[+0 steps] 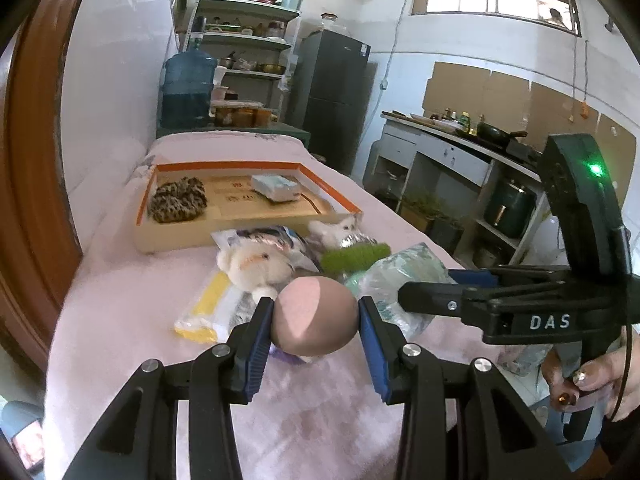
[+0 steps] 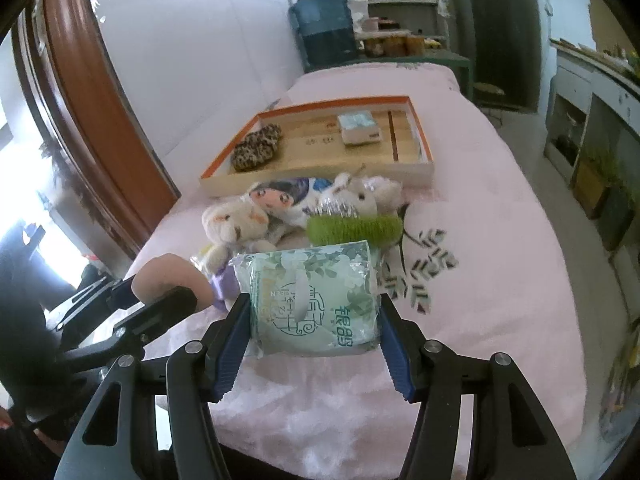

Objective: Organize soft objects
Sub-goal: 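Carry the sponge and large tissue pack into the tray with both tools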

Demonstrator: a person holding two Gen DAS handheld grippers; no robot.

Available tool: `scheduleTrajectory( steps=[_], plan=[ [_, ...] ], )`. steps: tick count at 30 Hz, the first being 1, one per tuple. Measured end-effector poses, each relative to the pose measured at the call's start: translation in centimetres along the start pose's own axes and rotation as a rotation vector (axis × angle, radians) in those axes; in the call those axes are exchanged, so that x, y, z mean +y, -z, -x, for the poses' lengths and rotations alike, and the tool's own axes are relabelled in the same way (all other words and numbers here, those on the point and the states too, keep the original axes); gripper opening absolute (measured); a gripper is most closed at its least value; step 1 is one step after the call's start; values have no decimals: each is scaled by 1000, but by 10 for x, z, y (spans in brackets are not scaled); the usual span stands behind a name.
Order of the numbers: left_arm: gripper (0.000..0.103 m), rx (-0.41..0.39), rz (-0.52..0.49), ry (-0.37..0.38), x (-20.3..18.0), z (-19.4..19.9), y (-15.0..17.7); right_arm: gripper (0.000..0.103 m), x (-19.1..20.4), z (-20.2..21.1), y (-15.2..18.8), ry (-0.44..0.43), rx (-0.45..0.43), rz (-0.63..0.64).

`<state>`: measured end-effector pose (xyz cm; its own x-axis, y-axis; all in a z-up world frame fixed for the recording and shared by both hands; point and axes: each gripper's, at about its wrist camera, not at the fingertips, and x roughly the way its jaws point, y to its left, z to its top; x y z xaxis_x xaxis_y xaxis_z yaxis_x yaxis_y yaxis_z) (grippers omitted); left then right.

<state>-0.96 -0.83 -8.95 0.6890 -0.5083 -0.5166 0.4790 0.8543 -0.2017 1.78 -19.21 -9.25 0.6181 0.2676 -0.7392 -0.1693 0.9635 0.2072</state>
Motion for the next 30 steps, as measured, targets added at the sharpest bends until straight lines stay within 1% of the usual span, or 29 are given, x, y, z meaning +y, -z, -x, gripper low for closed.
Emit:
scheduleTrajectory(
  steps=[8, 14, 23, 30],
  plan=[
    [43, -26, -3, -31, 9, 1, -29, 62, 7, 9, -29, -2, -50, 43],
    [43, -53, 4, -55, 17, -1, -58, 62, 6, 7, -53, -5, -77, 52],
    [43, -59, 20, -94, 33, -21, -95, 62, -7, -12, -86, -13, -87, 26],
    [43, -39, 19, -117, 49, -46, -125, 62, -18, -34, -111, -12, -72, 13]
  ],
)
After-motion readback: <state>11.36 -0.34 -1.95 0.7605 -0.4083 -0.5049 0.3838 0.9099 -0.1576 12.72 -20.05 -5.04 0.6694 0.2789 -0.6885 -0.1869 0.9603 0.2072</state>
